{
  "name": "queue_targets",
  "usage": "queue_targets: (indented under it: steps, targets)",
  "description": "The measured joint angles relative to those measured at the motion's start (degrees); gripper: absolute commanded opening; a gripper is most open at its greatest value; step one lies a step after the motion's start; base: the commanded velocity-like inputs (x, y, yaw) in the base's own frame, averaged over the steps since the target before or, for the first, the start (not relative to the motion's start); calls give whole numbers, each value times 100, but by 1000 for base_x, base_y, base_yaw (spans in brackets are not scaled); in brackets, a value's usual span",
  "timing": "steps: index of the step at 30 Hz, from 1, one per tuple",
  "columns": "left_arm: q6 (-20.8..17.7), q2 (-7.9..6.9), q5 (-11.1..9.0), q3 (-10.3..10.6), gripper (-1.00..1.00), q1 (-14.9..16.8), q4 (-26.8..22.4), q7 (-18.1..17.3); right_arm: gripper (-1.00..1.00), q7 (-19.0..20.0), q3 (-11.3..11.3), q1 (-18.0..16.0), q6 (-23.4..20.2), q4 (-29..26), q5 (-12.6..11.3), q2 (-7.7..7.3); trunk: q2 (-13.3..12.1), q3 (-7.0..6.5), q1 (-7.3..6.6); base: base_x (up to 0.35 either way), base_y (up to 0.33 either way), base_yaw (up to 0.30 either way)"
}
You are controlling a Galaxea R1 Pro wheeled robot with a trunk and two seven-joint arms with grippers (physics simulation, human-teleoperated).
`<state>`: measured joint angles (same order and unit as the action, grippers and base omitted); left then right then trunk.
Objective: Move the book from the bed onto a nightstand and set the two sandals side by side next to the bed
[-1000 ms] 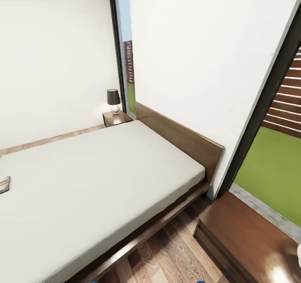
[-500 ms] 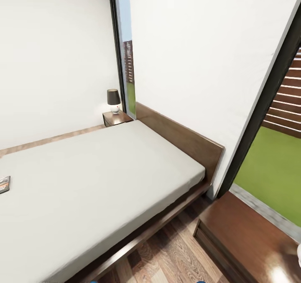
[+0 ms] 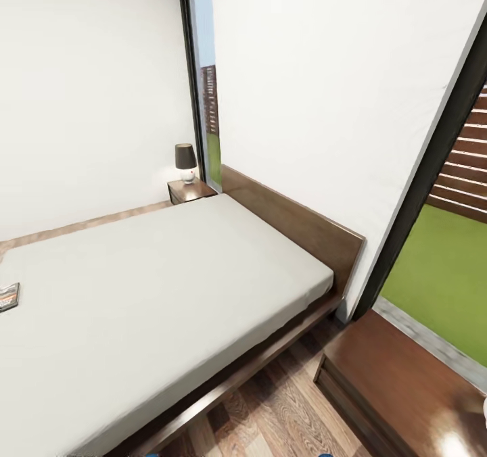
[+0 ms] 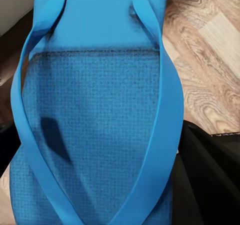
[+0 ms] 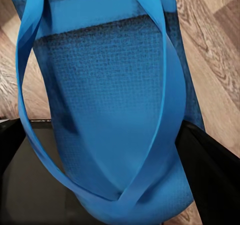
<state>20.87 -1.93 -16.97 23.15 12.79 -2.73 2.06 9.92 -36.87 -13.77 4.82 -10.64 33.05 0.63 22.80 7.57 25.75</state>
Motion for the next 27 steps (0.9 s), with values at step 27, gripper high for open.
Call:
queue_targets:
  steps: [27]
  targets:
    - [0, 0, 14, 9, -100, 1, 1, 0, -100, -39, 1, 0, 0, -1, 50, -3, 1, 84, 0, 0, 0, 170]
